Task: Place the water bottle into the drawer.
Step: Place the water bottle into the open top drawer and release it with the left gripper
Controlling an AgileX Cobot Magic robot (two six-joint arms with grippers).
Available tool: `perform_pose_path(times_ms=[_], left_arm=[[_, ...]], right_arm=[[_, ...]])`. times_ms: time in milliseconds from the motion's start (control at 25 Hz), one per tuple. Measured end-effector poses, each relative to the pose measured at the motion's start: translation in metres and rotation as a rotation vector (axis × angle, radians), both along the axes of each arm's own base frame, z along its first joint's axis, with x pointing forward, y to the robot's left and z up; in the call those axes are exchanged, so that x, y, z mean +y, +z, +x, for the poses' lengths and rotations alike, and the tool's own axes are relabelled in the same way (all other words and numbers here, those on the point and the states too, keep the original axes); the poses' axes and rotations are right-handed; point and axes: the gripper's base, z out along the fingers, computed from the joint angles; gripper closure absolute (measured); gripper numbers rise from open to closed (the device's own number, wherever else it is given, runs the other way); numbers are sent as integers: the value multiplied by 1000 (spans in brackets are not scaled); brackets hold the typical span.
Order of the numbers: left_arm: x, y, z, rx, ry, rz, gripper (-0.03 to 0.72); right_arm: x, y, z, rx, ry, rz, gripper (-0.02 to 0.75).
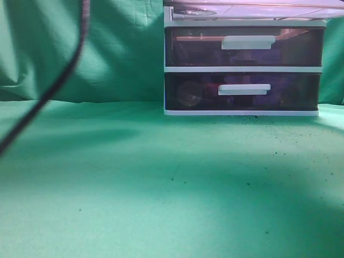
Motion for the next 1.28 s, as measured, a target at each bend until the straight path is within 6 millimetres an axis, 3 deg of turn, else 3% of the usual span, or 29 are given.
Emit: perform_pose_path(times_ms=[120,200,280,600,760,800,1120,1240,1280], left_arm=[[-11,5,-5,-61,-5,-30,44],[-21,7,-8,-112,0,-56,129],[-33,8,-11,-176,21,-85,114],[-87,-30,-8,-282,111,-161,114],[-111,-28,-11,-325,79,-189,114],[-112,-23,-12,-344,76,-198,154],[-109,11,-21,-385,31,-228,139],[-108,15,-28,-398,-49,-124,139],[-105,16,-30,-389,-88,-72,180]], right_arm=[[0,0,0,0,-1,1,654],[0,0,0,0,-1,1,654],[0,0,0,0,-1,1,654],[0,0,0,23,-16,56,654],[0,0,0,37,-25,79,654],[0,-1,0,44,-27,76,654],[0,-4,-1,70,-36,73,654],[0,-4,-1,71,-37,75,654],[0,-4,-1,71,-37,75,654]])
